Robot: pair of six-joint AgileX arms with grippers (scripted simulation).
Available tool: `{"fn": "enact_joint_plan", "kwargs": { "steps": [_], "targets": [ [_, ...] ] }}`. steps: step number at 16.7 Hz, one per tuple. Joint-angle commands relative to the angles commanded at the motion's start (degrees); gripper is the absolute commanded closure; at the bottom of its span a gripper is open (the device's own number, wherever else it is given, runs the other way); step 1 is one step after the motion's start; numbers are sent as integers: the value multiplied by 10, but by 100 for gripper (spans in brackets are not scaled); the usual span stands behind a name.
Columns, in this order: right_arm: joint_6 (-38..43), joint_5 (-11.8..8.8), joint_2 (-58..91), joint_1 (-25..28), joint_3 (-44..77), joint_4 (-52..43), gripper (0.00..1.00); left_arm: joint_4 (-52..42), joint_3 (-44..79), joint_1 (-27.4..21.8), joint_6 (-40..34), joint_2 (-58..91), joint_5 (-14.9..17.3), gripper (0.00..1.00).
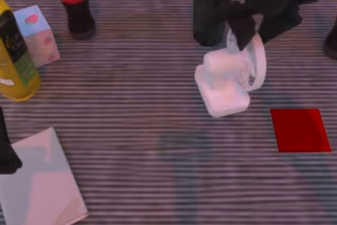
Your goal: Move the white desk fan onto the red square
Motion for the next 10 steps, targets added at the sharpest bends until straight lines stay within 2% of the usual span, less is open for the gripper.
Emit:
{"fn": "enact_joint_plan", "kwargs": {
  "steps": [6,10],
  "targets": [
    [438,-4,-97,-62,-108,45,100,0,0,0,0,0,0,0],
    [671,-2,-139,-100,-193,57,100,0,0,0,0,0,0,0]
  ]
}}
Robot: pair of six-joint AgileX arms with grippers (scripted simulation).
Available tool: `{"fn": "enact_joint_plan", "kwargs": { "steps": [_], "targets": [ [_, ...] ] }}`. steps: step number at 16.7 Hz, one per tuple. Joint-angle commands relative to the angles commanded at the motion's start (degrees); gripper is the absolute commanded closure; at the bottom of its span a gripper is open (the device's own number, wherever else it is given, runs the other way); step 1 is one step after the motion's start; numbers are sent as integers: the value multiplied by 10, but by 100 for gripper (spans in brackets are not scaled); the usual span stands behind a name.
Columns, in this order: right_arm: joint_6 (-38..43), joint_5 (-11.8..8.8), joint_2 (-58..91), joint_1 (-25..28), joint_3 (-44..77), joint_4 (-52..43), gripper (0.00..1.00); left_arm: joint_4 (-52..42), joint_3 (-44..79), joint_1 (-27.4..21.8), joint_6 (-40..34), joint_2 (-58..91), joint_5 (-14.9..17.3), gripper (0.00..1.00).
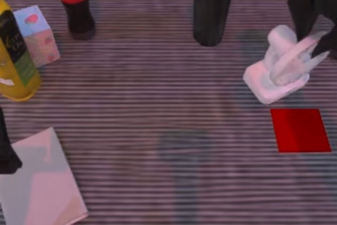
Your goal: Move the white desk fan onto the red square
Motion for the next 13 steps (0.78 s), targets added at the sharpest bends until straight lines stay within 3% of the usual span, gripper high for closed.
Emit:
{"fn": "enact_joint_plan", "kwargs": {
  "steps": [3,6,13],
  "targets": [
    [132,3,-22,-24,-62,4,100,0,0,0,0,0,0,0],
    [213,6,-34,-41,-105,4,100,0,0,0,0,0,0,0],
    [240,6,-36,-44,-119,4,100,0,0,0,0,0,0,0]
  ]
}}
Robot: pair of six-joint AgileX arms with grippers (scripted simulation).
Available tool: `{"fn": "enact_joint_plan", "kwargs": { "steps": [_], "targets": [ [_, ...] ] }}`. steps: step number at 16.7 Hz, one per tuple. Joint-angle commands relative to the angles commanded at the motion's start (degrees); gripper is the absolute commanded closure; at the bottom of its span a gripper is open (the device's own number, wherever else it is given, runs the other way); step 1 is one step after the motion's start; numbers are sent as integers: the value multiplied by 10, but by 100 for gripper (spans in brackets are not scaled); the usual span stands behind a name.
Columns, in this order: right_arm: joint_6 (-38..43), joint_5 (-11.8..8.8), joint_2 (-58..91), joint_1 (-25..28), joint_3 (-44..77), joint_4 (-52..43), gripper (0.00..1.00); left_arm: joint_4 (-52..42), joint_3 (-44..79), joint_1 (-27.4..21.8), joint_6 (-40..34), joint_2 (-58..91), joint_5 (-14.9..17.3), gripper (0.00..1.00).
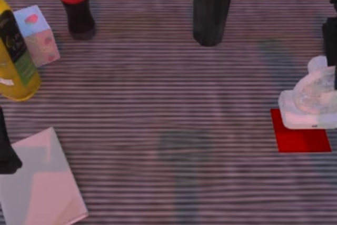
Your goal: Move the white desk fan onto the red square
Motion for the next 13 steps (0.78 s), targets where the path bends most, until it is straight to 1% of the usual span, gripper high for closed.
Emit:
{"fn": "enact_joint_plan", "kwargs": {
  "steps": [2,7,11,13],
  "targets": [
    [3,0,1,-3,-9,9,100,0,0,0,0,0,0,0],
    [0,0,4,-3,-69,74,100,0,0,0,0,0,0,0],
    [0,0,4,-3,-72,77,100,0,0,0,0,0,0,0],
    [0,0,4,-3,-72,77,85,0,0,0,0,0,0,0]
  ]
}}
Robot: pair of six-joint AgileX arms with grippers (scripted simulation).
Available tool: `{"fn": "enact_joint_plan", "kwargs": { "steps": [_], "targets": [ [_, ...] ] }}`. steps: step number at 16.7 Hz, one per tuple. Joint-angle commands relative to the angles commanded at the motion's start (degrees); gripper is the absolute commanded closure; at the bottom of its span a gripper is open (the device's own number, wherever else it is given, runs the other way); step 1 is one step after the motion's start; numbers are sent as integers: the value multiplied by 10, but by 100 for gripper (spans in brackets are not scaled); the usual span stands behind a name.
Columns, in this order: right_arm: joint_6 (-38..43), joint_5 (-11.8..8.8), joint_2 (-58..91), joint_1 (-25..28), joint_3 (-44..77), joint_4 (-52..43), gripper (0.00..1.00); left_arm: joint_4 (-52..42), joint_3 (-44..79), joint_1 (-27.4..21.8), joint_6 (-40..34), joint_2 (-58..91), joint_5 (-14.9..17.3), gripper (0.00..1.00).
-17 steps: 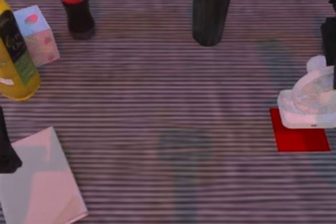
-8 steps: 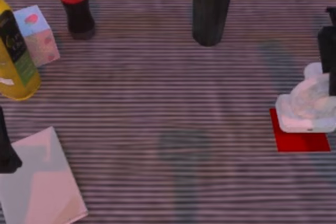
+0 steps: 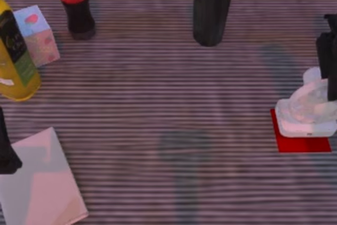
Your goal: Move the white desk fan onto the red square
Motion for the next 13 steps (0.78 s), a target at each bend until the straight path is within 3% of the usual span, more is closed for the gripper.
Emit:
{"fn": "enact_joint_plan", "kwargs": {
  "steps": [11,13],
  "targets": [
    [0,0,0,0,0,0,2,0,0,0,0,0,0,0],
    [0,0,0,0,0,0,0,0,0,0,0,0,0,0]
  ]
}}
